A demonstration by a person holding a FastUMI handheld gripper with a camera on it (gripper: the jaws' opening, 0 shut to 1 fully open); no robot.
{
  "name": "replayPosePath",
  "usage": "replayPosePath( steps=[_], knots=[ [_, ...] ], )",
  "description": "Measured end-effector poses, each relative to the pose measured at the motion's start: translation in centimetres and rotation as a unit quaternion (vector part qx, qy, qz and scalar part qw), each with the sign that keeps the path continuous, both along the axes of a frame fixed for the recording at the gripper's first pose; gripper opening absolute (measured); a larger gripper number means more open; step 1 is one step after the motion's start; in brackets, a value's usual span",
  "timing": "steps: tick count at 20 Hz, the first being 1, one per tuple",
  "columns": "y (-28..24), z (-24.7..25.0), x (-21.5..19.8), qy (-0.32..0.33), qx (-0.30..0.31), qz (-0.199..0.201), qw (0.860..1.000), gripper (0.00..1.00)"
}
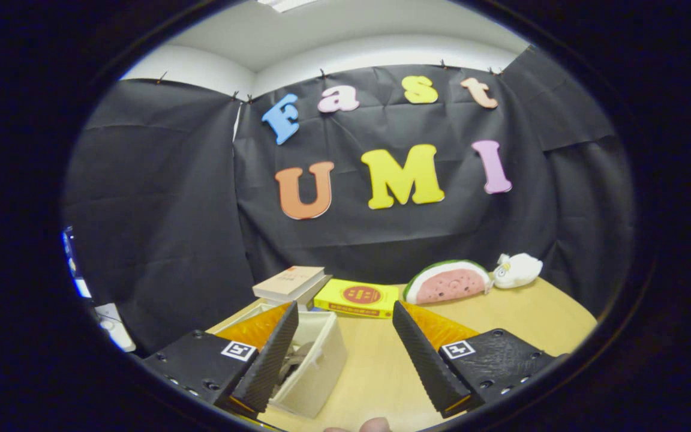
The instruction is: Open the storage box then place both shoes into the box .Put the left shoe in first, then the right shoe, with the right side of both shoes facing outward in a uniform manner.
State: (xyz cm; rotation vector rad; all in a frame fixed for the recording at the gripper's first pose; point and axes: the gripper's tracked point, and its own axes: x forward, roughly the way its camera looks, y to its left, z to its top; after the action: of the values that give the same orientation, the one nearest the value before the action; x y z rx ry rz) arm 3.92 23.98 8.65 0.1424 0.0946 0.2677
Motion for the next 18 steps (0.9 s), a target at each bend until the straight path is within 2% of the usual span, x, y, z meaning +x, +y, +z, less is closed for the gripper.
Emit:
replayPosePath(
  steps=[5, 10, 18],
  knots=[
    [-9.1, 3.1, -4.5, -0.087, -0.014, -0.057, 0.994, 0.95],
    [-12.8, 3.5, -7.4, -0.133, -0.047, -0.068, 0.988, 0.95],
    [-13.5, 0.6, -11.1, -0.107, -0.039, -0.068, 0.991, 0.95]
  ],
)
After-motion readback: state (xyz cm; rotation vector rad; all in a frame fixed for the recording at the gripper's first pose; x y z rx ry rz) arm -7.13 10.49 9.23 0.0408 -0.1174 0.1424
